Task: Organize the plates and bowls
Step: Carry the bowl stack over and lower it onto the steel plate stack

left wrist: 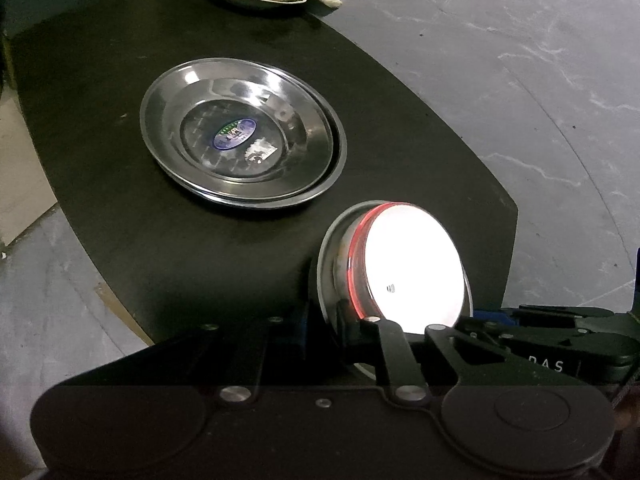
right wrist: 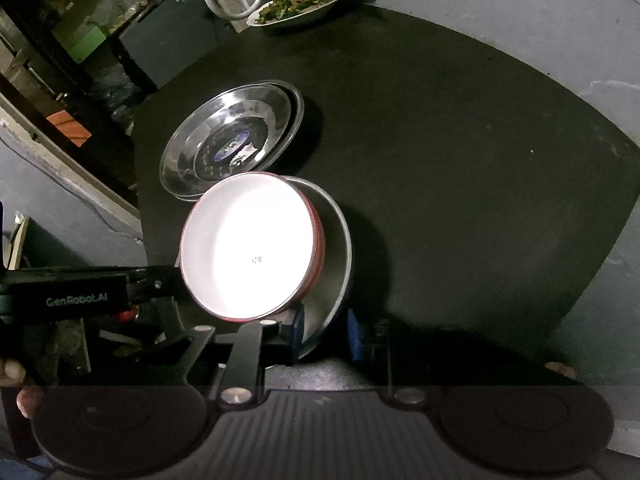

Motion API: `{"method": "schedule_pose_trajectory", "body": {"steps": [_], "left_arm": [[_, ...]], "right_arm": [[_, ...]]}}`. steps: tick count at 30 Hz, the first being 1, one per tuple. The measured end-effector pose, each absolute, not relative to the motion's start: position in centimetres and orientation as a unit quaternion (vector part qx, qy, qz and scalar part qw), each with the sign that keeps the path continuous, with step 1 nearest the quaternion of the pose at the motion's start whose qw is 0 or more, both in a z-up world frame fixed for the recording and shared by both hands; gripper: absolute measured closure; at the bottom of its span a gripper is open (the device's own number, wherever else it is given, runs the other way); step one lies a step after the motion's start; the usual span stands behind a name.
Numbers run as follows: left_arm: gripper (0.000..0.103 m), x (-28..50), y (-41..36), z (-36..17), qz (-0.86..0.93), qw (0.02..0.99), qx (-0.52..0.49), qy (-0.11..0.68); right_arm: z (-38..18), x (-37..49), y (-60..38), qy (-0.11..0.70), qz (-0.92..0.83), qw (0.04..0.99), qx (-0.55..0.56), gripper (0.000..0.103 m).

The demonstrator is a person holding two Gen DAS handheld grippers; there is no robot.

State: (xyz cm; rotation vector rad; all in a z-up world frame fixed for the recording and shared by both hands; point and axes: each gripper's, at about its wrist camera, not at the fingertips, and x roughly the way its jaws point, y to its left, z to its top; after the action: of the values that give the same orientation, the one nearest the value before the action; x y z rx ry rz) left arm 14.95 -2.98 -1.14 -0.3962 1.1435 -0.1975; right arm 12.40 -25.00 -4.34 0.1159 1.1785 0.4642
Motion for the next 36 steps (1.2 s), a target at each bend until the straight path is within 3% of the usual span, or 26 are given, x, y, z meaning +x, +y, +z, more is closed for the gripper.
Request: {"method": "schedule_pose_trajectory", "body": {"steps": [36], "left_arm": [[0.089,17.7,-0.9,1.1,-0.145,0.819,-0.181,0.524]], "right_arm": [[-2.1,12.1,-24.2,0.514,0.178,0.835,0.087,0.079]]}}
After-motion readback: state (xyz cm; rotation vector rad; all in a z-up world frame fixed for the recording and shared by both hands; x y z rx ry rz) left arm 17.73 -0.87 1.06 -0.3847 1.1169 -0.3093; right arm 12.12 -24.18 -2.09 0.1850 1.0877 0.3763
